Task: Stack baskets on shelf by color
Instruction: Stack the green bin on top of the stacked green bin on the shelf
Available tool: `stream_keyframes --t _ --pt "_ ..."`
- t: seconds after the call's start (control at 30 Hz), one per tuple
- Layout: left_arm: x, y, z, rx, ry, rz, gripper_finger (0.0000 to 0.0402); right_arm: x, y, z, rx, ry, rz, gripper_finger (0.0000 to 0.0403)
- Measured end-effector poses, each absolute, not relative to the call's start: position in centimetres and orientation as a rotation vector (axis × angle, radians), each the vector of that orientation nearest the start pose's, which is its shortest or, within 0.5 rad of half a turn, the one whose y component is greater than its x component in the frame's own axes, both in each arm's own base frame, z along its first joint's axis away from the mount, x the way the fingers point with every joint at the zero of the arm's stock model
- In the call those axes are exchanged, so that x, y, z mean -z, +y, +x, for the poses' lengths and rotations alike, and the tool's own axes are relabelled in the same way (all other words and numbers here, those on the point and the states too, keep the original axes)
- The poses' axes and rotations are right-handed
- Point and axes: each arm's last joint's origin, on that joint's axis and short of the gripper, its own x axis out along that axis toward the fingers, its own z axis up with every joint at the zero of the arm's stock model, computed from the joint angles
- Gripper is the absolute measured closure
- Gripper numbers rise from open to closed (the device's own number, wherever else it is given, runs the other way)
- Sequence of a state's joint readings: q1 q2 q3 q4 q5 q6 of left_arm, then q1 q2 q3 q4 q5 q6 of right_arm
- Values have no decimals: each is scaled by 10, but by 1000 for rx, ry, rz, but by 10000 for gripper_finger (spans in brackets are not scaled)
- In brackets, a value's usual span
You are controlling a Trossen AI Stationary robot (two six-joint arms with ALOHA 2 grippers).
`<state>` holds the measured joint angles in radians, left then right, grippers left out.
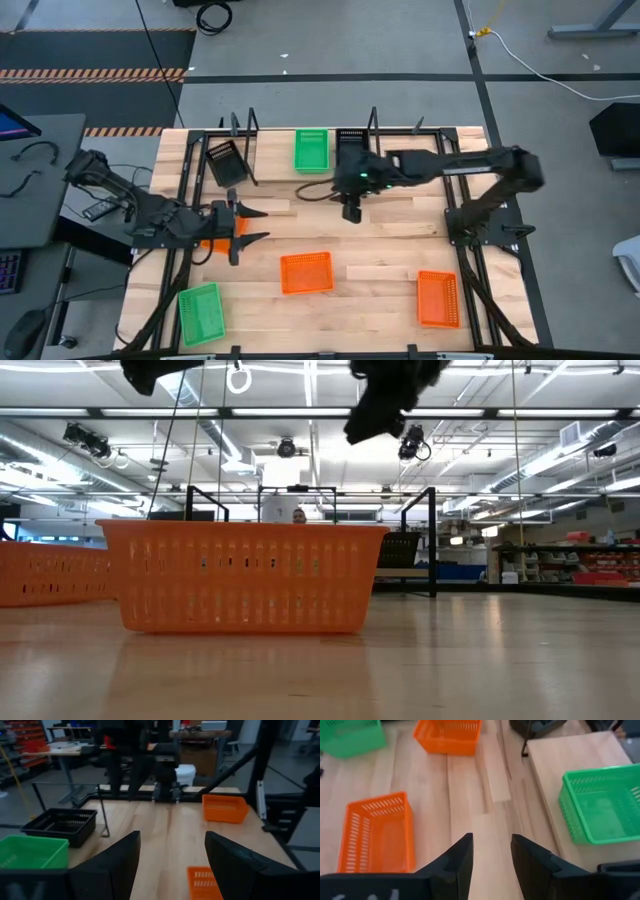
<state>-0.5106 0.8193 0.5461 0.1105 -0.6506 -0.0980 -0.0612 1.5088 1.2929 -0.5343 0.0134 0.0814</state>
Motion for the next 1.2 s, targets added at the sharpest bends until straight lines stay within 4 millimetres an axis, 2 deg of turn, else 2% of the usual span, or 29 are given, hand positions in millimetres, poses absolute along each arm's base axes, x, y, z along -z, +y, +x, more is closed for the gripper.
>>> stream_keyframes --t 0.13,0.27,0.5,0.63,0.8,0.97,1.07,1.2 --pt "-270 -74 177 -141 131 -11 170 -287 -18 303 96 642 123 266" --pt "-276 -80 190 -156 256 33 171 -272 -13 290 72 556 115 265" --pt "-316 -97 211 -231 661 -88 171 -252 -9 283 45 562 60 265" --pt "-324 -112 220 -274 916 -167 171 -235 -6 277 28 595 33 266" --pt "-312 -130 230 -366 1157 -278 171 -211 -1 270 -1 592 8 266" --pt "-289 -151 236 -509 1305 -552 171 -196 2 263 -20 530 -30 266" --pt "-275 -173 233 -476 1464 -630 171 -192 2 261 -27 470 -64 266" --pt "-259 -204 223 -461 1588 -622 171 -195 1 263 -39 426 -136 266"
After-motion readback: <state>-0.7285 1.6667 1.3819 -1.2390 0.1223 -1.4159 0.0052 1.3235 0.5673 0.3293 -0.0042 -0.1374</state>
